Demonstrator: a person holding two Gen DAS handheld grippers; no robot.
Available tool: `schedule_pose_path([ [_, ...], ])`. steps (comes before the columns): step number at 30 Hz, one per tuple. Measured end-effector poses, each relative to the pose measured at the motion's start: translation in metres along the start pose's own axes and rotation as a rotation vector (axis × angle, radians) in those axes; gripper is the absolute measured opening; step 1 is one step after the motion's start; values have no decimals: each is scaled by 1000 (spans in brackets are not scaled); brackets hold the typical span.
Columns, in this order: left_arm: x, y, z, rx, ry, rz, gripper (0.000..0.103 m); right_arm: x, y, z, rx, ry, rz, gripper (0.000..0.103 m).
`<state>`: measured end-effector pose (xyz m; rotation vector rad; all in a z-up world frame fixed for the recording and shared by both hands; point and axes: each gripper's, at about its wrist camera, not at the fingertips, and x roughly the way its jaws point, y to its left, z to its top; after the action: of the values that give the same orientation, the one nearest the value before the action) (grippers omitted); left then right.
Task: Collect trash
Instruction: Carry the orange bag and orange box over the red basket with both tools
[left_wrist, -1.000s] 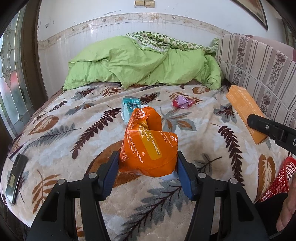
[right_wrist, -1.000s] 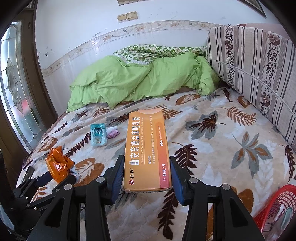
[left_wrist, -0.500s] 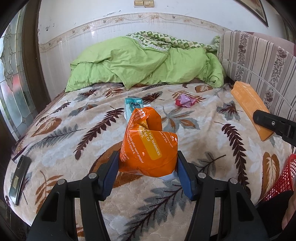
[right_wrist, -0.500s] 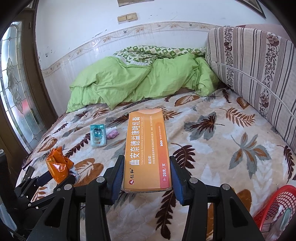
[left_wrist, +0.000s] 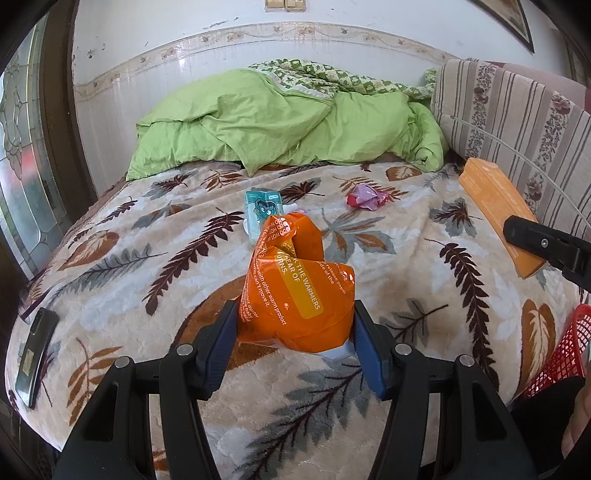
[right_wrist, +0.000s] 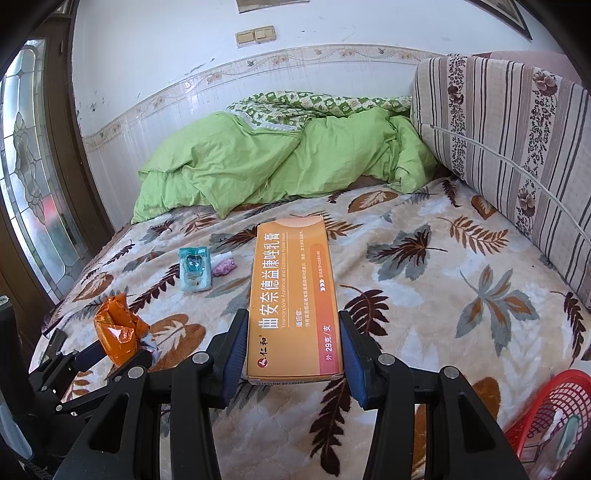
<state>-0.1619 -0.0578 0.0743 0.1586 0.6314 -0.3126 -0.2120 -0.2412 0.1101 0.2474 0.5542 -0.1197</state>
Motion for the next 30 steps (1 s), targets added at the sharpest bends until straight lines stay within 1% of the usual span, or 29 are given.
schedule_pose_path([
  [5,-1,-1,0,-12,19,-30,59,-4,-3,-1,23,12,18,50],
  [8,-7,-5,1,-6,14,-39,59,-10,-7,-4,48,23,30,50],
  [13,-21,-18,4,11,1,-69,59,-29,-20,-12,93,34,56,50],
  [17,-35,-30,7,21,-6,-112,59,-50,-39,-17,140,30,59,50],
  [22,-59,-59,17,64,-30,-195,59,-89,-78,-21,203,-5,19,50],
  [25,-75,-85,23,102,-40,-269,59,-115,-109,-28,238,-24,-33,50],
  [30,-90,-142,32,174,-22,-429,59,-158,-177,-50,351,-37,-147,50],
])
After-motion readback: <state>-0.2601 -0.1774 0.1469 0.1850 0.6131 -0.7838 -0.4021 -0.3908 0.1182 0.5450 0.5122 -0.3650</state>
